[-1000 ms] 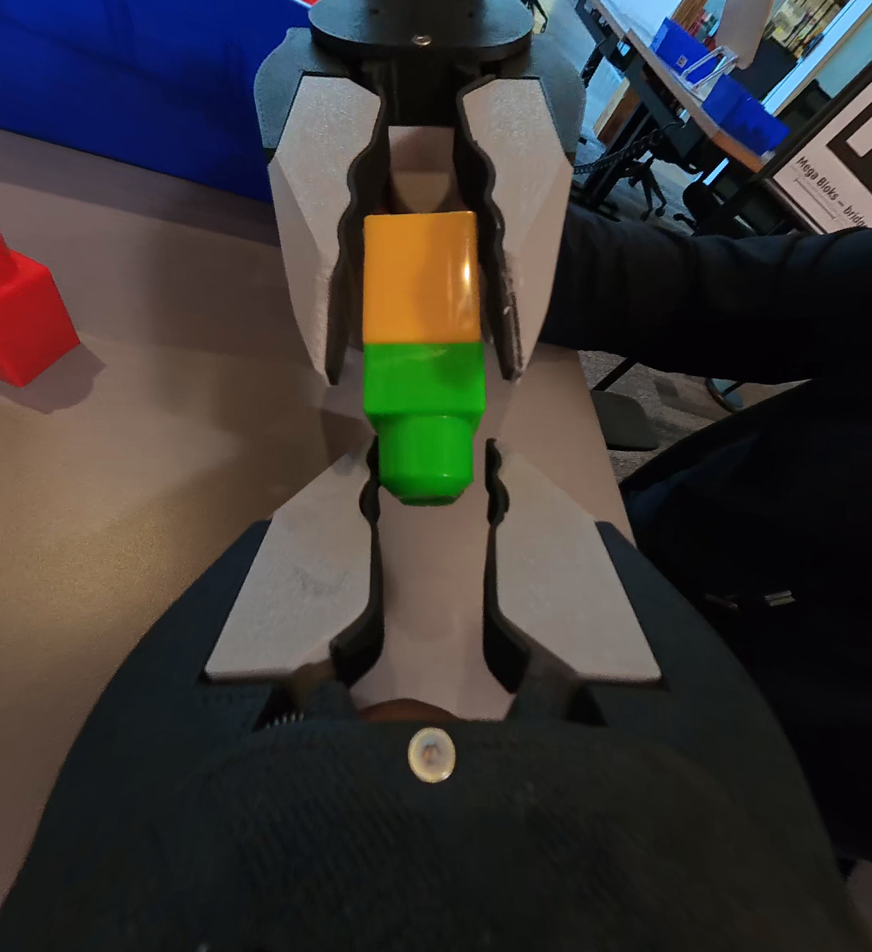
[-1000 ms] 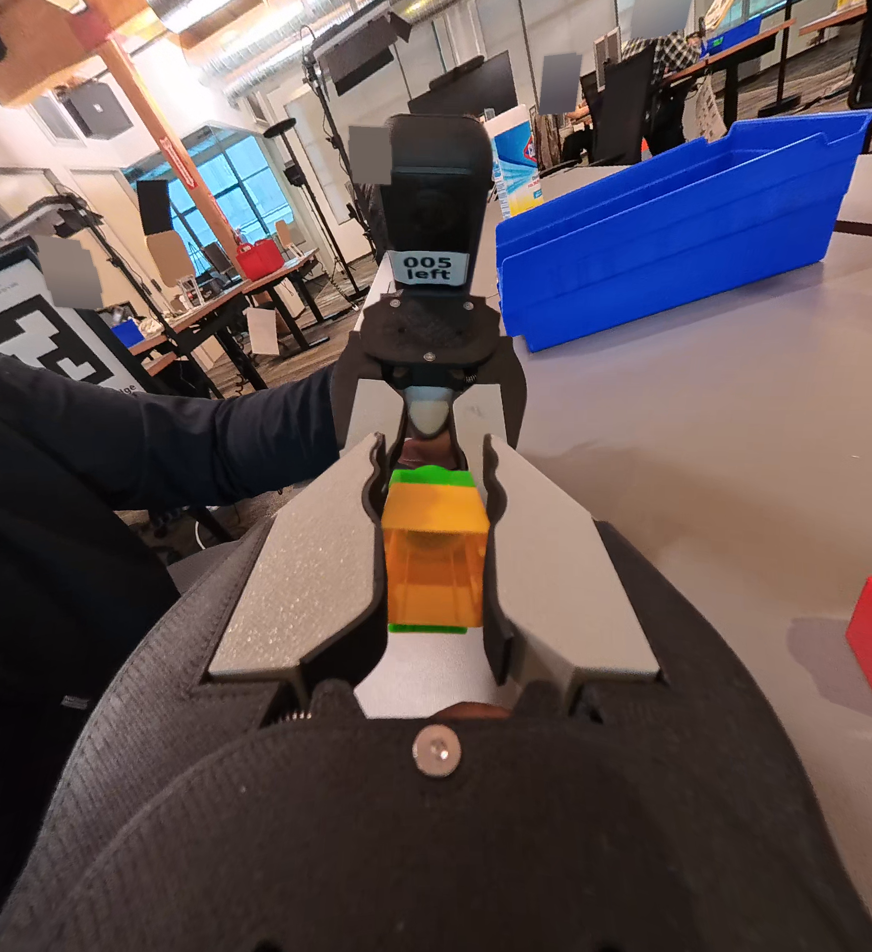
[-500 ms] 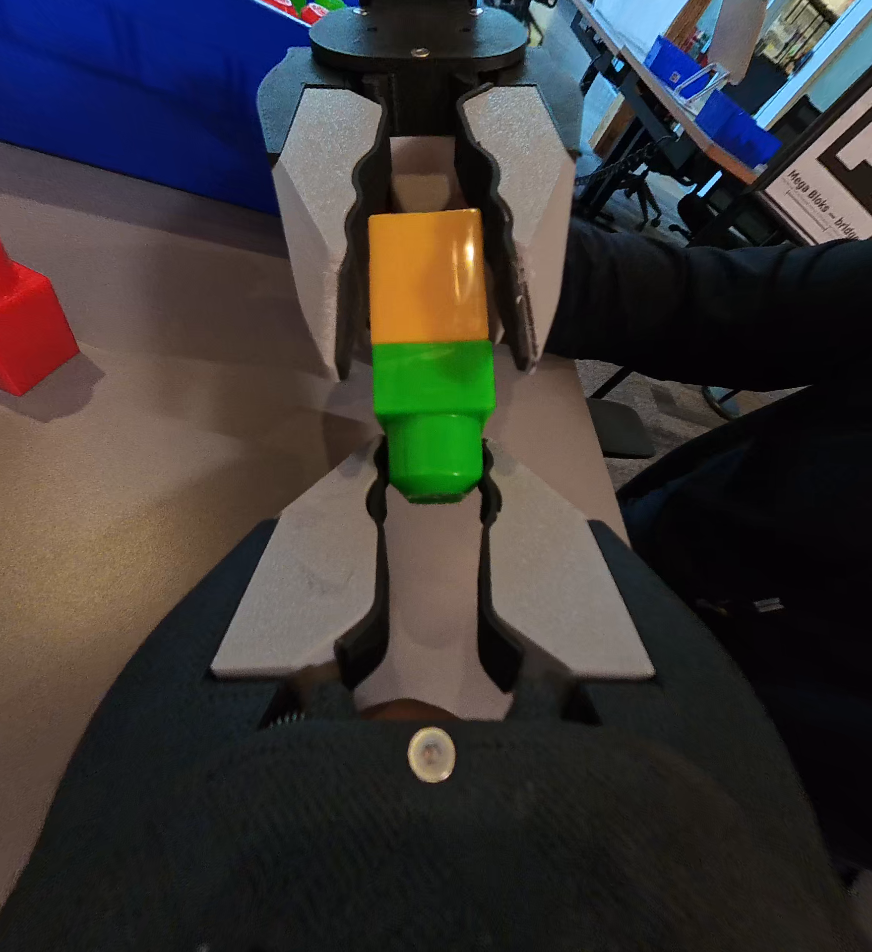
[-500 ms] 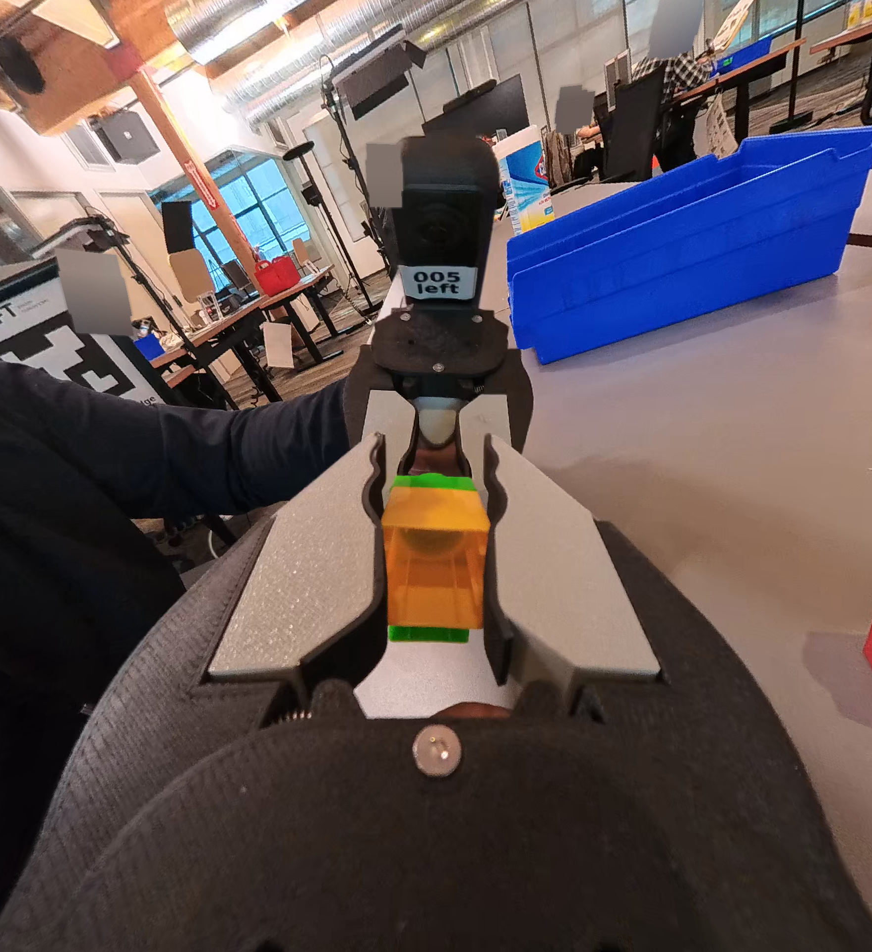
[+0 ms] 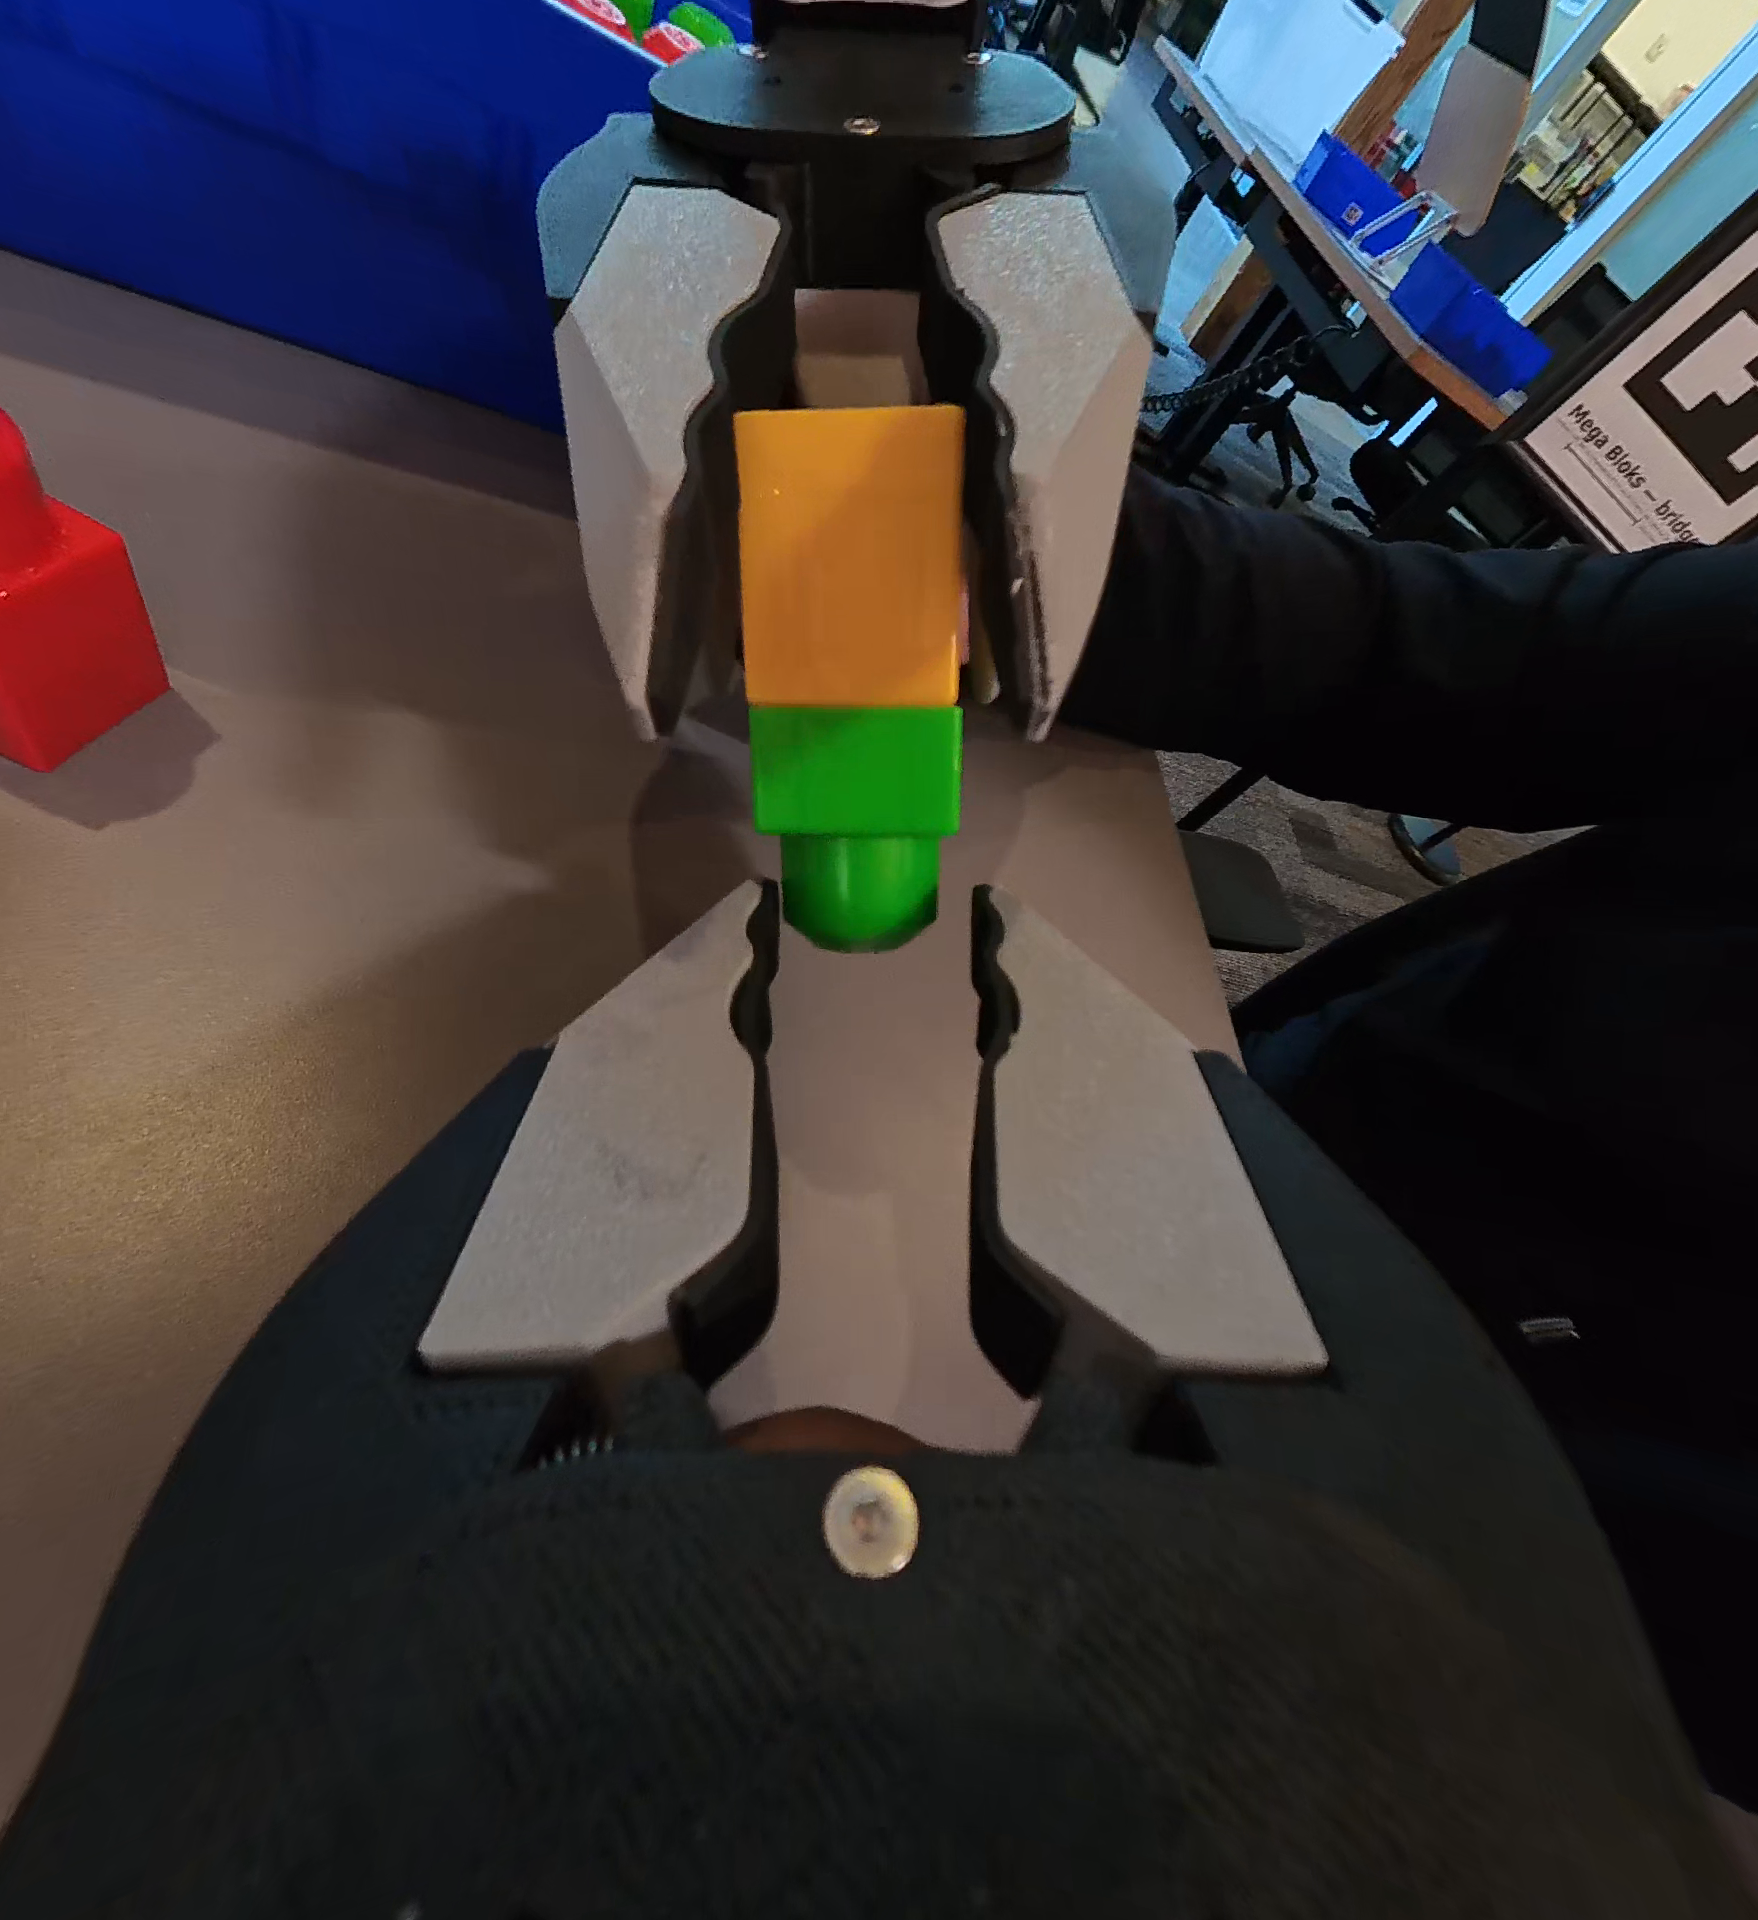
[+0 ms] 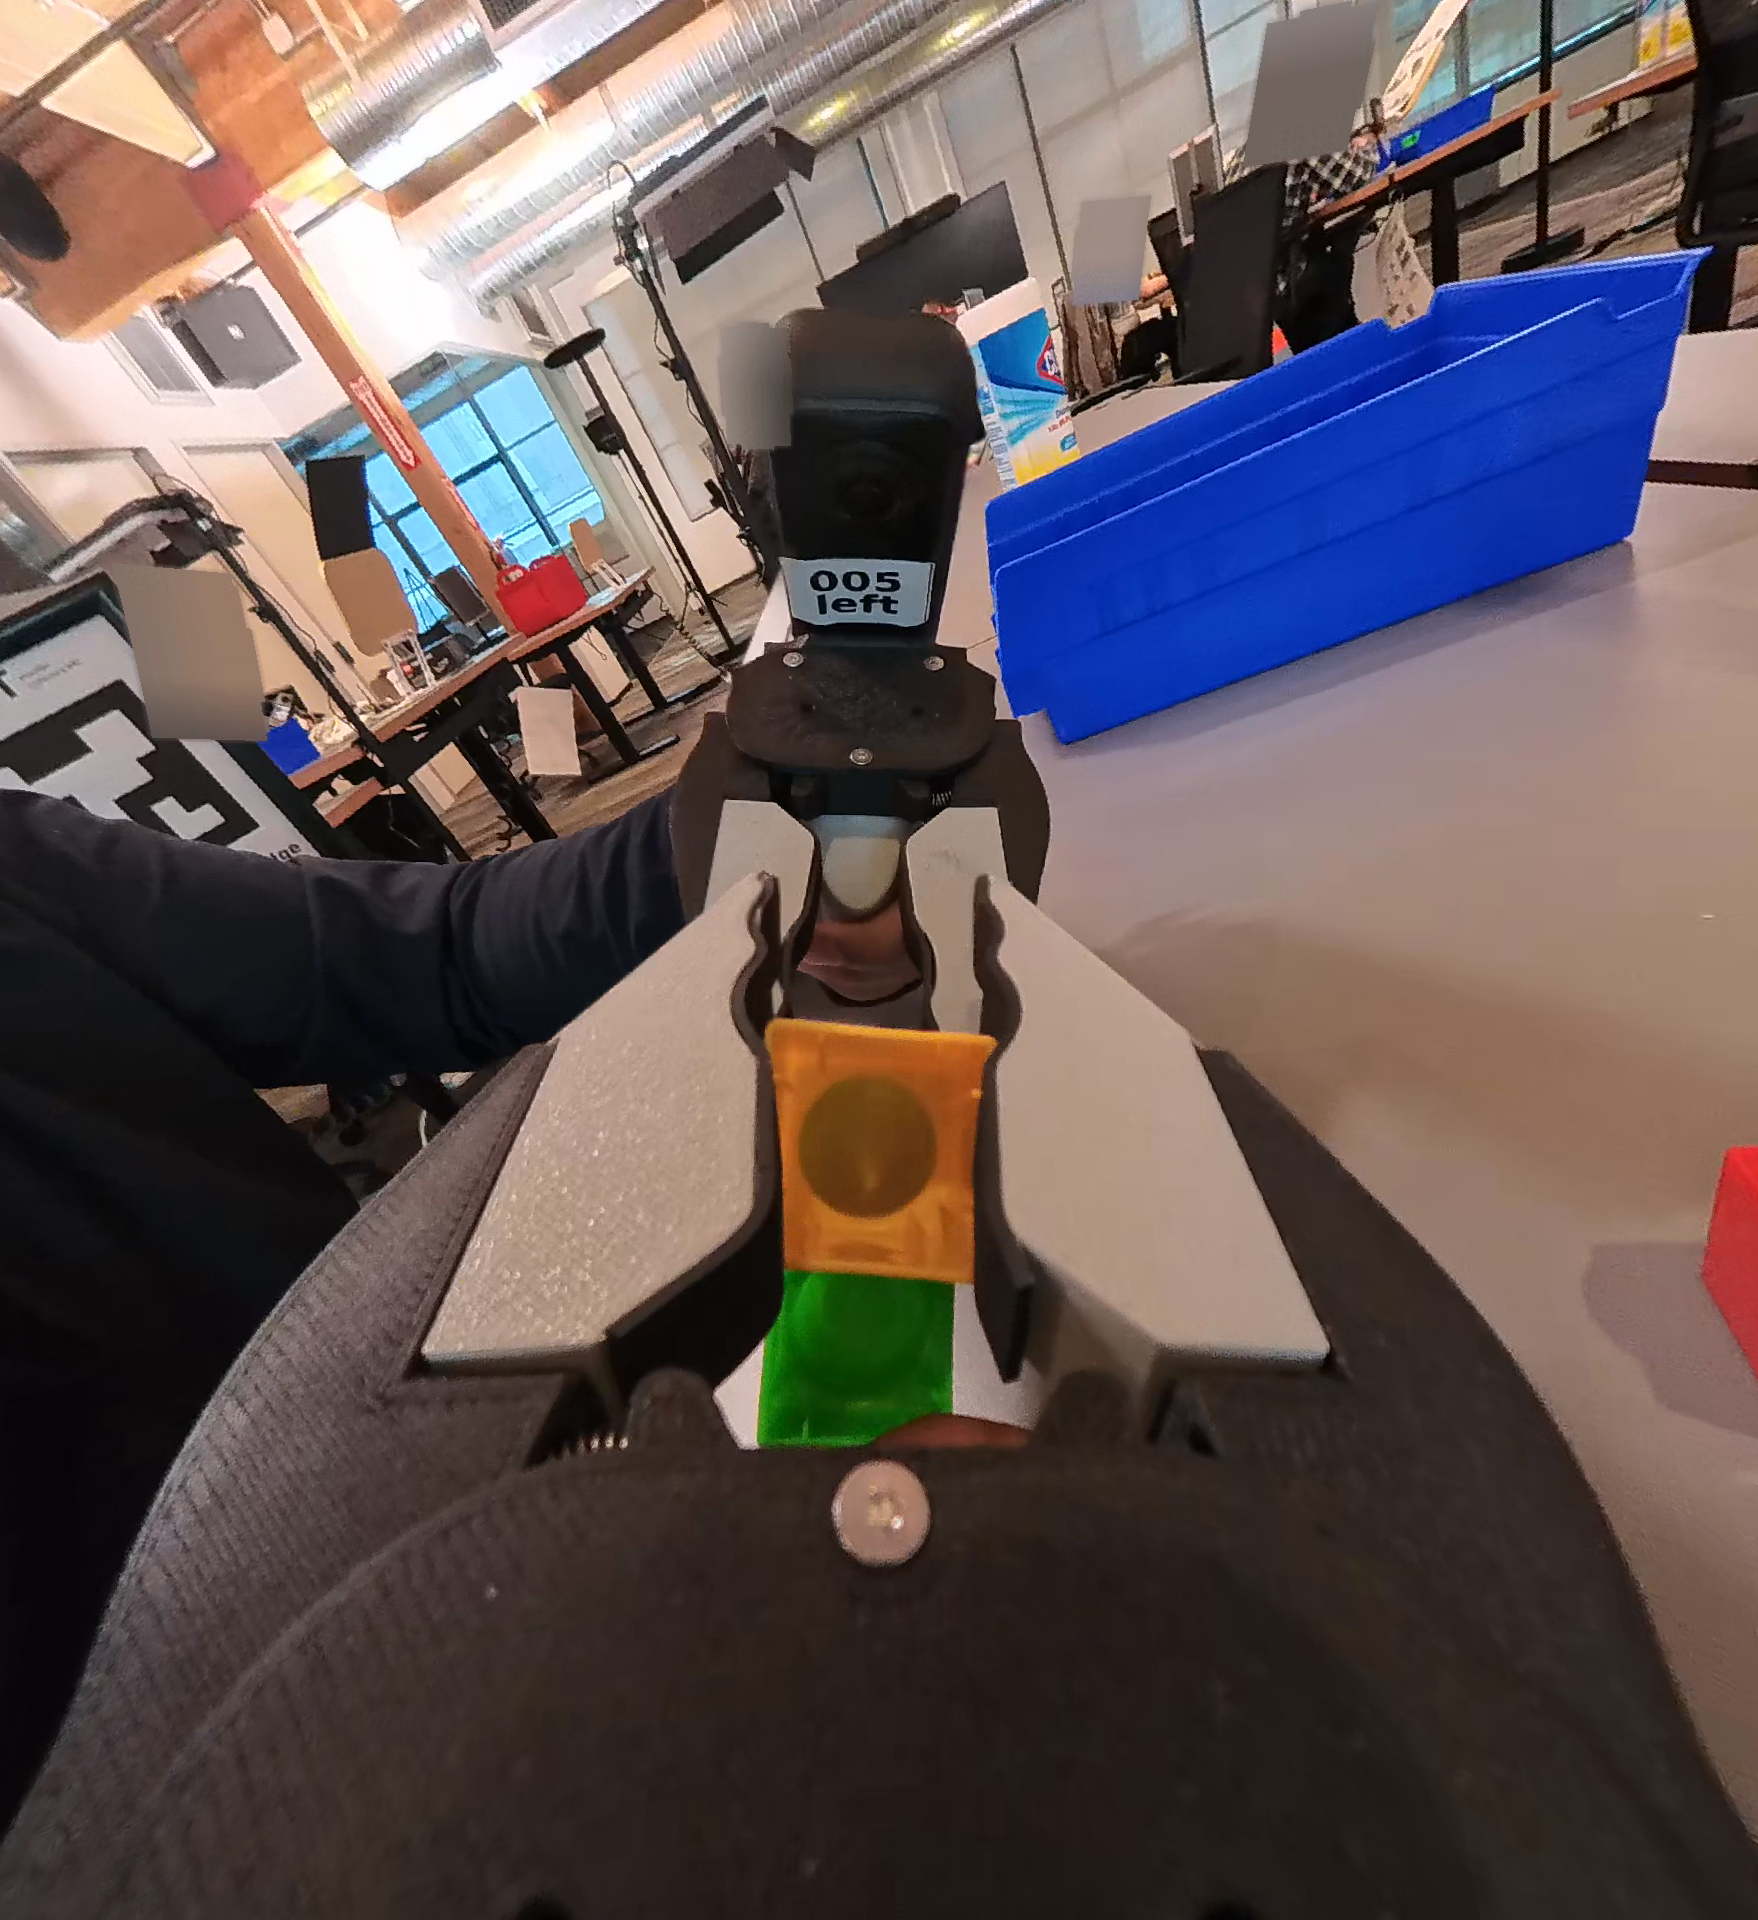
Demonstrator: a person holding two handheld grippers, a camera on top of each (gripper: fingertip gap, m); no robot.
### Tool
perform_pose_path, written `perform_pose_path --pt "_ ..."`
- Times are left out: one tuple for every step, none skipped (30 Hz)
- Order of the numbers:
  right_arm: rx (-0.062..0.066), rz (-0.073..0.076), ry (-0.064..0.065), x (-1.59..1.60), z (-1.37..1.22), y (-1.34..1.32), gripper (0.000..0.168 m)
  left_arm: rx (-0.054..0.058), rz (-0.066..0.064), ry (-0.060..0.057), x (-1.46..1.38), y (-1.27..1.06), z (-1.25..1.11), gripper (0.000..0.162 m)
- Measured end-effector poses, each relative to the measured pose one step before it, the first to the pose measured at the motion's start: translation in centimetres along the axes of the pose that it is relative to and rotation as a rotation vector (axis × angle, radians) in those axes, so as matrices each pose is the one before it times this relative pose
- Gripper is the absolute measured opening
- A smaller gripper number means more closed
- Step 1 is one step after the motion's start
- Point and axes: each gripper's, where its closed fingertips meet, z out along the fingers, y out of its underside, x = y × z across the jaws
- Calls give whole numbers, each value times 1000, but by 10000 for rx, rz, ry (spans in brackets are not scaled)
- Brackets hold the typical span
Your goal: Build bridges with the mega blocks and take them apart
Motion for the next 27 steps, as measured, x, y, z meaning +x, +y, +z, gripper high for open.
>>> perform_pose_path --pt "-41 -4 -6 -16 64 81 35 -7 -1 -10 -11 9 25 35" --pt "-30 -10 -25 -68 84 45 35 -1 -3 -10 -18 3 40 35" --pt "-10 -16 -10 -53 79 23 35 -6 -11 25 45 24 70 35" --pt "-30 -18 8 -12 84 54 35 -22 -1 31 61 39 91 34" --pt "-57 -22 40 46 70 97 35 -27 33 -38 -29 51 112 33" --pt "-52 -31 54 73 69 112 35 -59 57 -143 -182 95 123 31" --pt "-88 -23 46 81 69 170 35 -57 70 -200 -285 119 122 27" --pt "-137 5 37 85 90 230 35 -68 25 -59 -103 160 162 27" --pt "-109 28 3 47 87 211 35 -72 -44 34 -14 173 197 27" --pt "-55 49 -42 -11 92 128 34 -7 -57 84 58 80 166 27" --pt "-22 44 -60 -49 73 70 34 54 -64 110 88 -29 123 27" --pt "18 34 -48 -52 34 -23 34 39 -56 107 88 -14 83 28" --pt "38 16 -27 -34 -19 -78 34 87 -55 103 75 -81 9 28" --pt "43 17 -19 -29 -42 -81 34 94 -68 102 63 -103 -40 28" --pt "51 42 -46 -56 -44 -94 34 77 -71 129 125 -104 -59 28" --pt "53 59 -77 -92 -23 -85 34 43 -22 90 123 -75 -70 27" --pt "31 55 -76 -78 -2 -41 34 -35 101 -27 54 -7 -77 28" --pt "-32 28 -88 -104 19 46 34 -122 71 -54 55 97 -81 27" --pt "-51 0 -126 -212 37 62 34 -127 2 33 194 70 -106 27" --pt "31 -4 -157 -304 7 -79 34 -7 98 5 192 -80 -115 27" --pt "39 -4 -121 -254 -31 -144 34 0 112 -40 81 -85 -145 27" --pt "17 -16 -38 -126 -95 -135 34 31 73 -85 -40 -125 -181 27" --pt "33 -38 88 80 -182 -186 35 45 6 -61 -69 -111 -206 27" --pt "51 -66 219 277 -299 -215 38 72 -30 -63 -134 -127 -228 27" --pt "58 -84 315 428 -411 -244 40 116 -21 -72 -192 -172 -252 27" --pt "51 -98 333 447 -456 -245 44 61 -49 -43 -181 -85 -265 27" --pt "39 -109 263 320 -445 -242 46 58 -44 -110 -271 -83 -261 27"
